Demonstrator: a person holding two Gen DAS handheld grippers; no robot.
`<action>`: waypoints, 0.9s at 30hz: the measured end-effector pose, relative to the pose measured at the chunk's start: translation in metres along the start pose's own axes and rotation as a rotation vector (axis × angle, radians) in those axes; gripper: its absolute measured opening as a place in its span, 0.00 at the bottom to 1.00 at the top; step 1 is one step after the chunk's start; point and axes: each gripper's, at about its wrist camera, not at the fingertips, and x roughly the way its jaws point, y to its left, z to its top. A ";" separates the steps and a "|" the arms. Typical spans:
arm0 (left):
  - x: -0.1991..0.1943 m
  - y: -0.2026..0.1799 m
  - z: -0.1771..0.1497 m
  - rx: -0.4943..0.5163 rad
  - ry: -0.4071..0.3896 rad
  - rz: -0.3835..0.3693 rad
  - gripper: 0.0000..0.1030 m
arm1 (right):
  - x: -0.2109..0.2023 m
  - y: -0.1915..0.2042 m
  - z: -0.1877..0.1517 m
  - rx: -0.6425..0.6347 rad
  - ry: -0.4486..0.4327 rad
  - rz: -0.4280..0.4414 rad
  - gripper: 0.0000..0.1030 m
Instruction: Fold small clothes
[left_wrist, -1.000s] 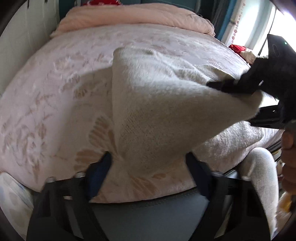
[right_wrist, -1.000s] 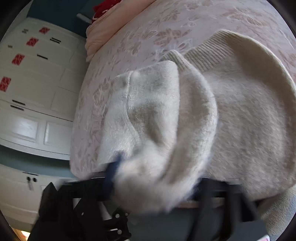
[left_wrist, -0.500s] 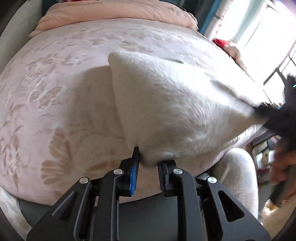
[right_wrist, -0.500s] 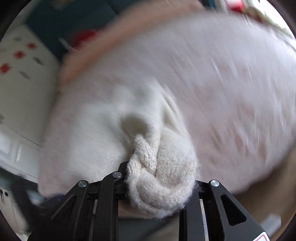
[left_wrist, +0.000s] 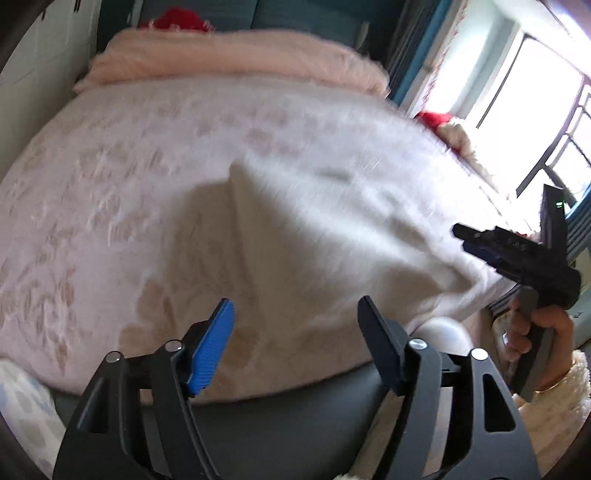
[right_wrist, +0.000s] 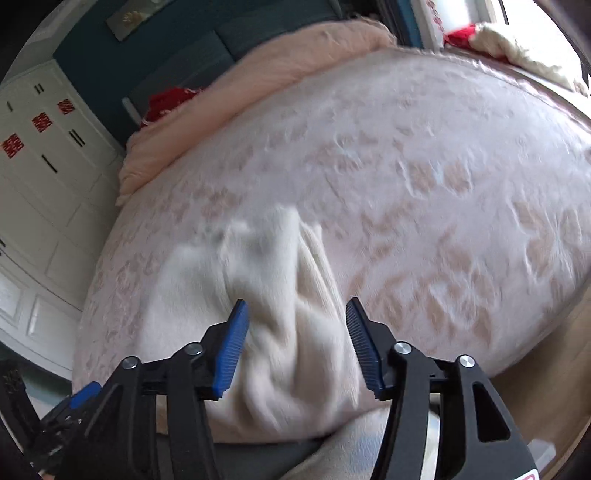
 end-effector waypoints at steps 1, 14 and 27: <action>0.002 -0.006 0.005 0.007 -0.009 -0.013 0.74 | 0.004 0.003 0.008 -0.005 0.016 0.030 0.56; 0.077 -0.059 -0.007 0.185 0.128 -0.007 0.74 | 0.040 0.036 0.062 -0.075 -0.006 0.117 0.08; 0.012 0.003 -0.001 0.061 0.015 0.030 0.84 | 0.003 0.039 0.030 -0.141 0.012 0.047 0.15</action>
